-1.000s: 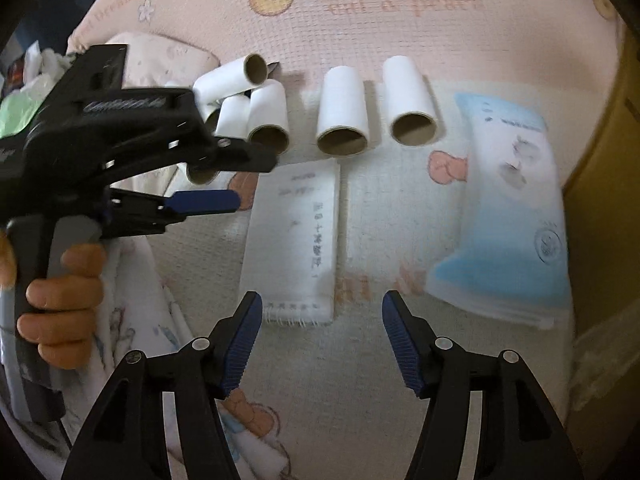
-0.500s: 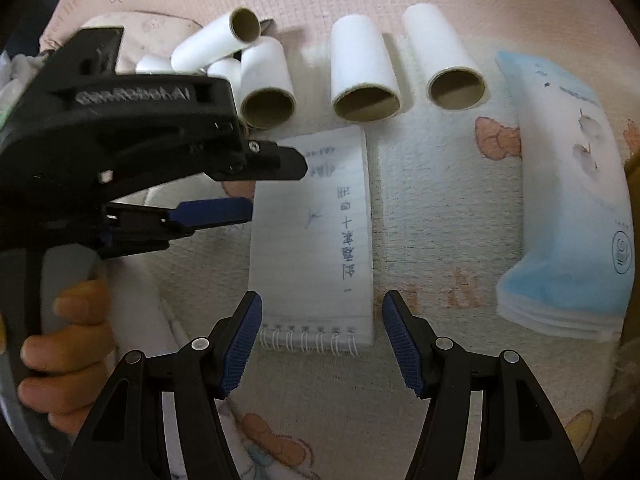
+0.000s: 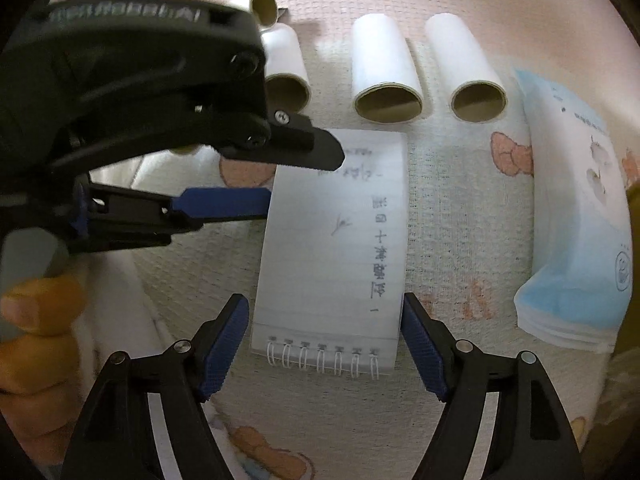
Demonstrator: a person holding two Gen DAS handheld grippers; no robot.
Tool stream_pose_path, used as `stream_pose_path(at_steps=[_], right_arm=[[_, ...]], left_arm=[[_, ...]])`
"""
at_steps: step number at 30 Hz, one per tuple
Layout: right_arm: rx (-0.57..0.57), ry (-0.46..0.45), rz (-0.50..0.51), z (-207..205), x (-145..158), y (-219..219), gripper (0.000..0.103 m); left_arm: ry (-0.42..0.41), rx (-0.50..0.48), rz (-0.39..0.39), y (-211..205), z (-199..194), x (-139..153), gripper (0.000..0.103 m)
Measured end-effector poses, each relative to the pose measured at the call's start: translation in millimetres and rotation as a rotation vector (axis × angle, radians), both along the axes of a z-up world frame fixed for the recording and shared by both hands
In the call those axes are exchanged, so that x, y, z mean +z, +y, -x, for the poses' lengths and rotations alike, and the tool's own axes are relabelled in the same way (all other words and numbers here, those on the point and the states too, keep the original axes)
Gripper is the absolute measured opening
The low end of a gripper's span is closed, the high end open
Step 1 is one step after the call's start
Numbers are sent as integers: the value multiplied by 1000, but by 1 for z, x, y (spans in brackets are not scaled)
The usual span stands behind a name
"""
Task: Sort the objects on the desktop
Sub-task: 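Move the left gripper to the notebook's long edge and close on it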
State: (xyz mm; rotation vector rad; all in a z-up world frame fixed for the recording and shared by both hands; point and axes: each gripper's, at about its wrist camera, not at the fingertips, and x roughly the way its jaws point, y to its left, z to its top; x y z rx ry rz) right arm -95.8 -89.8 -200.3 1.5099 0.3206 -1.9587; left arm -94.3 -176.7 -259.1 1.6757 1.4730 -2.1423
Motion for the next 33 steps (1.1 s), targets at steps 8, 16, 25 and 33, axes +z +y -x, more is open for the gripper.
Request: stream_pose_path(at_steps=[8,16,25,33], right_arm=[[-44,14,-53,3,1,-7,71],[-188,-160,154,28,3,26,70],[-202,-199,260,33,3,40,70],[-176,-164,235,27,11,37,70]], left_arm=[[30,-8,-28,-1,-2,3,51],[69,-27,-92,-2,-6,7,54],[3,-38,-81,1,2,-7,58],[71,-84,-71,11,-3,2,21]])
